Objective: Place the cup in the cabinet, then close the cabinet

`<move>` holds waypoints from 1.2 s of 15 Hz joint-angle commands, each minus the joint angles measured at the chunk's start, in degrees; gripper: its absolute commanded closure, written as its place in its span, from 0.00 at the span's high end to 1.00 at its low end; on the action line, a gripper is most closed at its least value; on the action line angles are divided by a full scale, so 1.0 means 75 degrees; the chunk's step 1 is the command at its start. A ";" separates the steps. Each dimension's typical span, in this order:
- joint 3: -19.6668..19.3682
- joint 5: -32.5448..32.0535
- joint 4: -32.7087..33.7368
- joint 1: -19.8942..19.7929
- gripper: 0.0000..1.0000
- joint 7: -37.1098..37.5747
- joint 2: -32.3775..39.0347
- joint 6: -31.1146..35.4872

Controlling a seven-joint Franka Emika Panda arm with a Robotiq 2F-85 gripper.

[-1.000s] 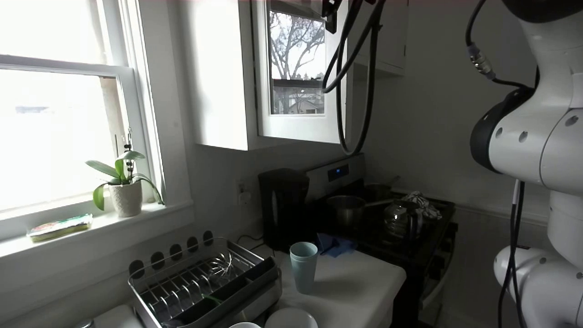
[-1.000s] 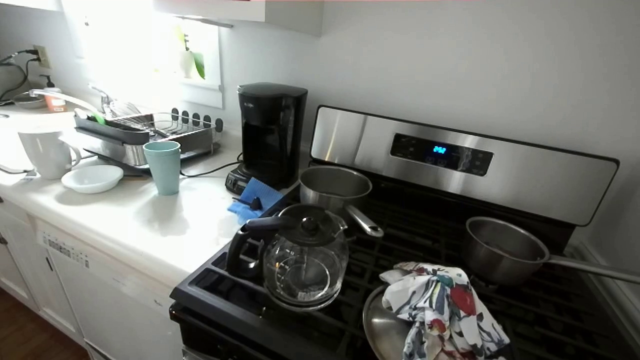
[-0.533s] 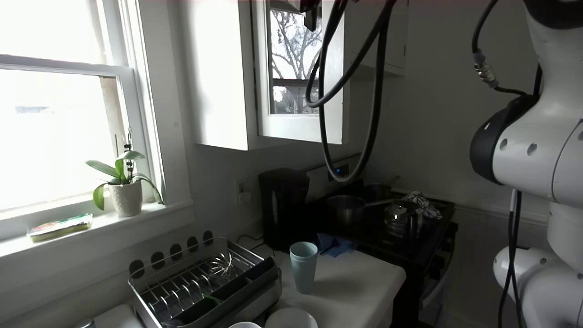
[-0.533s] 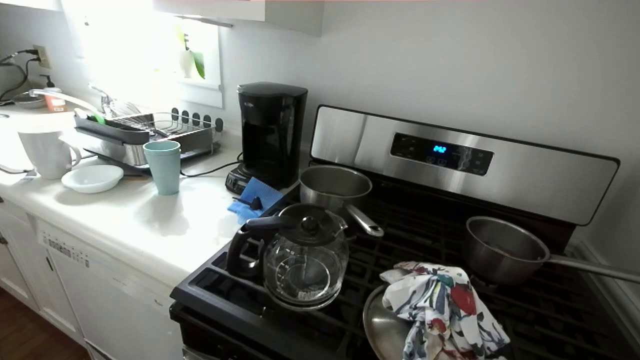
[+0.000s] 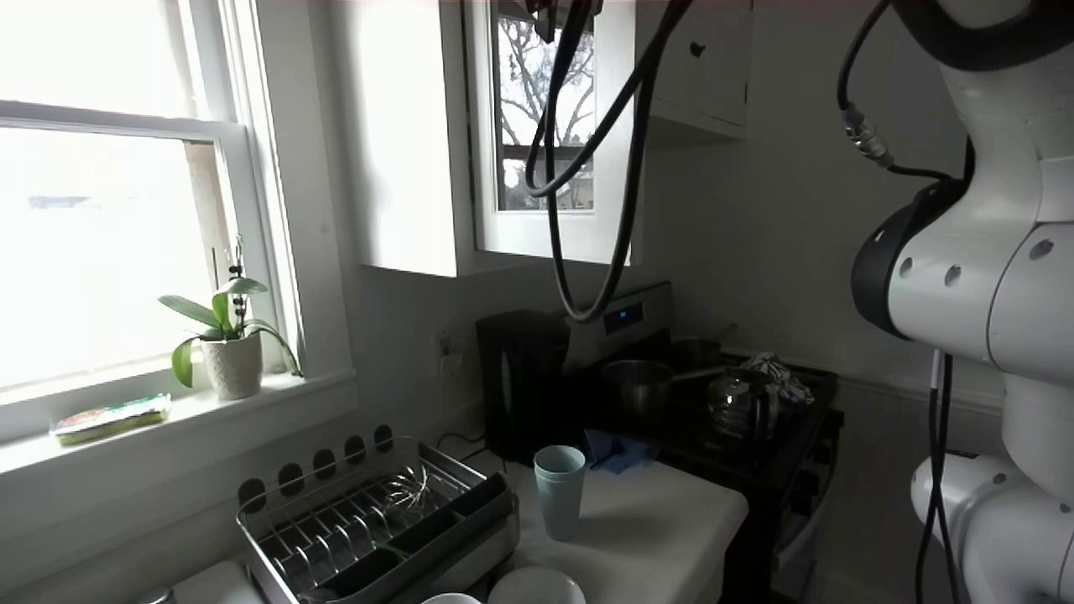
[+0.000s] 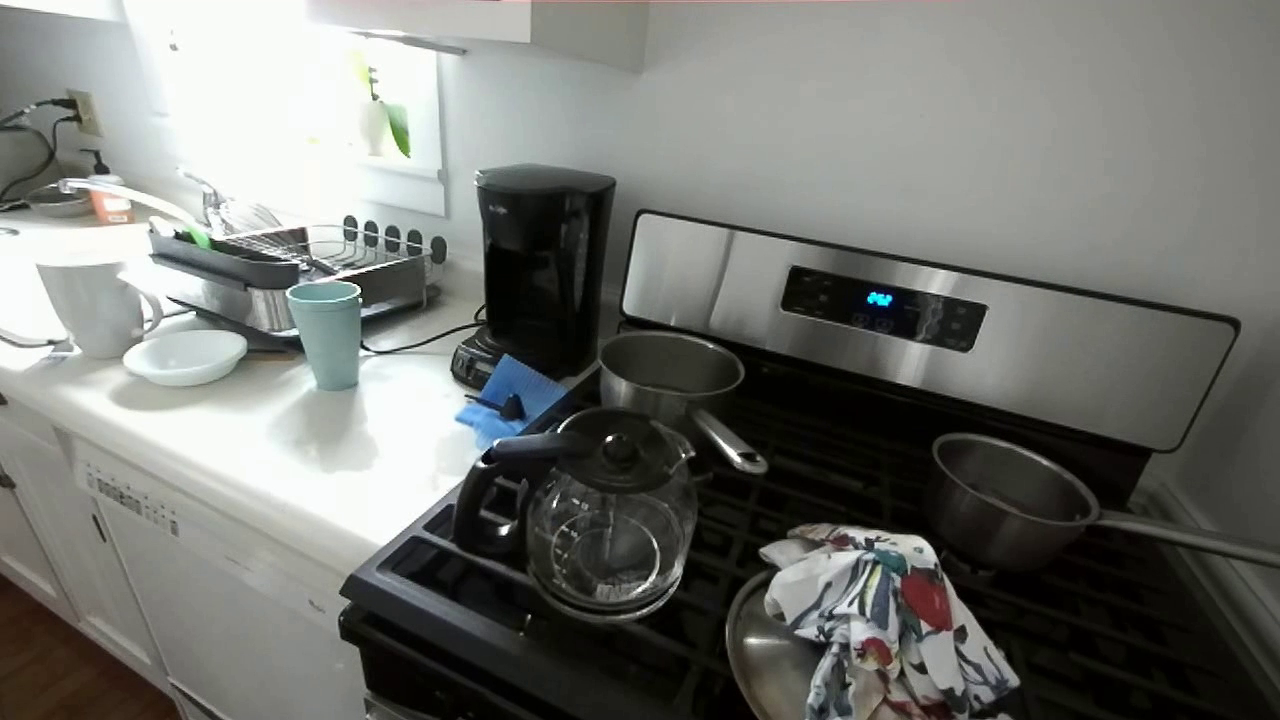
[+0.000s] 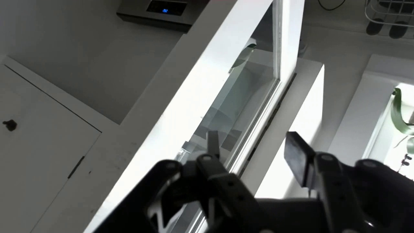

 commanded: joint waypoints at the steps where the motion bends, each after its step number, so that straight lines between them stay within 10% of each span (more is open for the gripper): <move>1: 0.0155 -0.0261 -0.0073 -0.0183 0.27 -0.0237 -0.0129 0.0018; 5: 0.0246 -0.0200 -0.0164 -0.0315 0.01 -0.0874 -0.0351 -0.0130; 18: 0.0587 -0.0380 -0.0542 -0.0841 0.00 -0.3344 -0.1244 -0.0641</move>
